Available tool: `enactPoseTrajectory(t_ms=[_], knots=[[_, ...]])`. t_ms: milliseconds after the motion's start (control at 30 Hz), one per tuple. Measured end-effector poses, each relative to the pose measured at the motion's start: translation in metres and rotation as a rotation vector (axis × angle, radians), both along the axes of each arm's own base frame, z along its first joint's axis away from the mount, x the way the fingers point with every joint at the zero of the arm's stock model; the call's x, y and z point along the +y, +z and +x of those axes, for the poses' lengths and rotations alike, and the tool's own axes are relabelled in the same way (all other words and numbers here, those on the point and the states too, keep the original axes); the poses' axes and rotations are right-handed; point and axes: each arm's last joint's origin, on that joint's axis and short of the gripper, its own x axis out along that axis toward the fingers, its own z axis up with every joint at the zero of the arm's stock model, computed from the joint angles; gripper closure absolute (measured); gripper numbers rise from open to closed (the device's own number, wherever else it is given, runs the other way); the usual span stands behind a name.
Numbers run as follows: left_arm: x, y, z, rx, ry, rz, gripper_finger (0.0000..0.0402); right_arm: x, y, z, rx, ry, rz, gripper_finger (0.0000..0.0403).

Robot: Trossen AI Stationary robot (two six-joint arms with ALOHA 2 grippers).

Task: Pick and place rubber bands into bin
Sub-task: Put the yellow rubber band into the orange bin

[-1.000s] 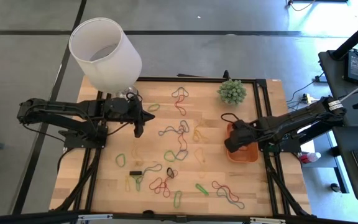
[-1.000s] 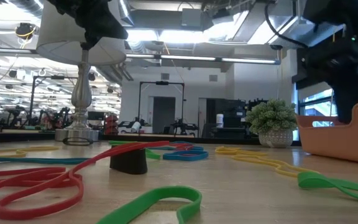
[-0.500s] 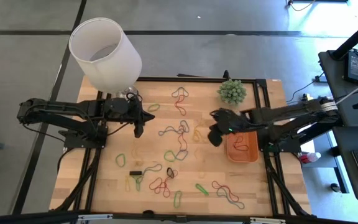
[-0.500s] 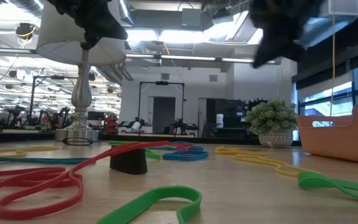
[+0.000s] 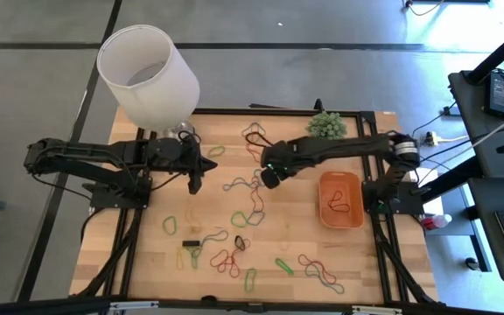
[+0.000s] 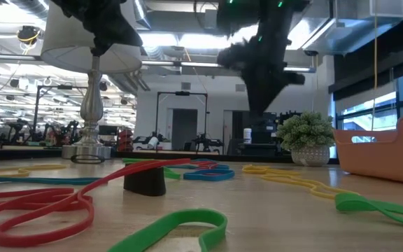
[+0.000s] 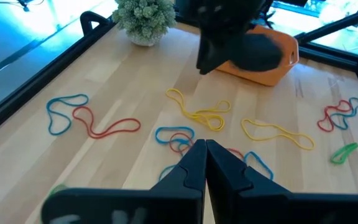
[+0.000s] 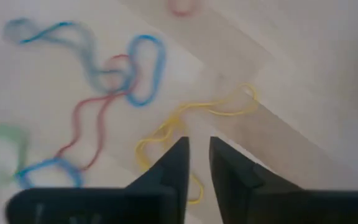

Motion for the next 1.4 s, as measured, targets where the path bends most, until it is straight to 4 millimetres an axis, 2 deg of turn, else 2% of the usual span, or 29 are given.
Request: enactPoseTrajectory(t_ms=[300,500,667,967,1167,1400], knots=[[0.0,-0.008,-0.005,0.112,-0.026,0.041,0.0398,-0.012,-0.042,0.023,-0.005,-0.11,0.078,0.0248],[0.0,-0.009,-0.006,0.131,-0.04,0.103,0.04,-0.015,-0.064,0.03,0.018,-0.179,0.131,0.0232],[0.0,-0.009,-0.006,0.139,-0.058,0.133,0.0397,-0.014,-0.074,0.033,0.03,-0.214,0.165,0.0247],[0.0,-0.01,-0.006,0.157,-0.068,0.145,0.0397,-0.014,-0.082,0.036,0.033,-0.223,0.173,0.0308],[0.0,-0.01,-0.006,0.155,-0.076,0.138,0.04,-0.014,-0.091,0.037,0.055,-0.224,0.176,0.0331],[-0.001,-0.01,-0.006,0.146,-0.102,0.094,0.0397,-0.014,-0.089,0.036,0.063,-0.178,0.165,0.0365]])
